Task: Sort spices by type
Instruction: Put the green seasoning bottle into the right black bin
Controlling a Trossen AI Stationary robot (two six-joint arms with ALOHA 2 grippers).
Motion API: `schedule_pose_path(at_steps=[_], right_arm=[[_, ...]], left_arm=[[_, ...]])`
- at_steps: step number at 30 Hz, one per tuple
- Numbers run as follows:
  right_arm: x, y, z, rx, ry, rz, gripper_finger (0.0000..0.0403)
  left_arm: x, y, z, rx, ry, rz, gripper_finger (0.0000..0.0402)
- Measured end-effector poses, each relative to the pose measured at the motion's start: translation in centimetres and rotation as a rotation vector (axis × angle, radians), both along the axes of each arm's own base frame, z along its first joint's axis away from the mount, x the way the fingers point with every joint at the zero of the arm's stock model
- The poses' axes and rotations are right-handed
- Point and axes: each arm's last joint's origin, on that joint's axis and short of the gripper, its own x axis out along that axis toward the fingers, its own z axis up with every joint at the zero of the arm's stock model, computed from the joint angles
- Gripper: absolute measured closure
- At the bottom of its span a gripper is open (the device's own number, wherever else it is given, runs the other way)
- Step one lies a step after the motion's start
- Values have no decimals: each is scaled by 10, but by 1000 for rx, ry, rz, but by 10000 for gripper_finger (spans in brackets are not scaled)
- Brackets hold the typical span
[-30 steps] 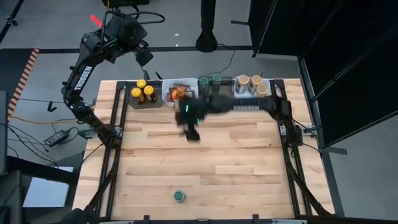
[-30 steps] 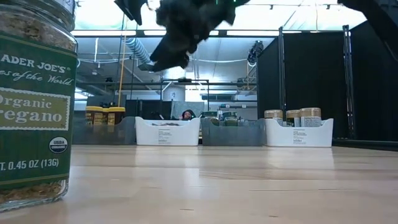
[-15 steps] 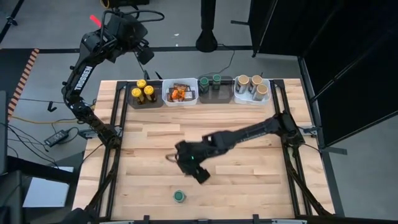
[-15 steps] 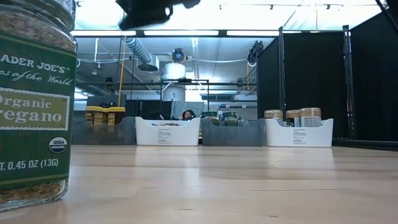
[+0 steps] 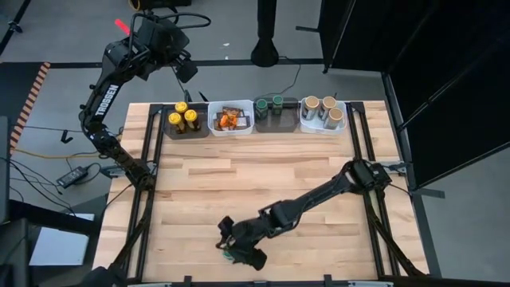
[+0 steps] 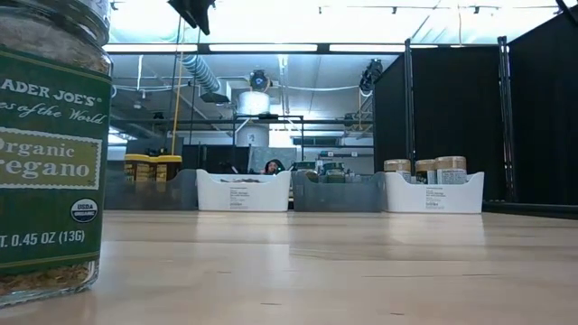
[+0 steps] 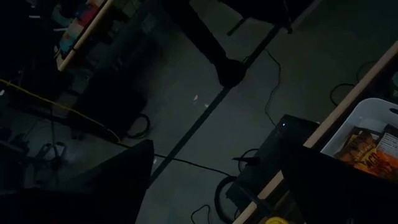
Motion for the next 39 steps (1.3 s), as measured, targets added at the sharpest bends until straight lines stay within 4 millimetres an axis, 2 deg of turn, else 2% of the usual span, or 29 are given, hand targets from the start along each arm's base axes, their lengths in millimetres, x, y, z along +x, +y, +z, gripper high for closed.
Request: schedule_pose_path(at_steps=[4,8,19,24,32,39], right_arm=[[2,15,-14,7,-21,26,62],[3,21,-27,-7,-7,27,61],[12,12,-50,19,61,-57,72],[14,7,-50,50,86,-91,104],[16,0,-51,115,144,-97,189],[17,-4,-51,112,142,-126,192]], left_arm=[[0,0,0,-4,3,1,55],[-1,-1,-2,-14,14,1,55],[-1,-1,-1,-10,9,1,55],[-1,0,-1,-9,10,0,55],[0,0,0,-1,3,-1,55],[0,0,0,5,0,-2,55]])
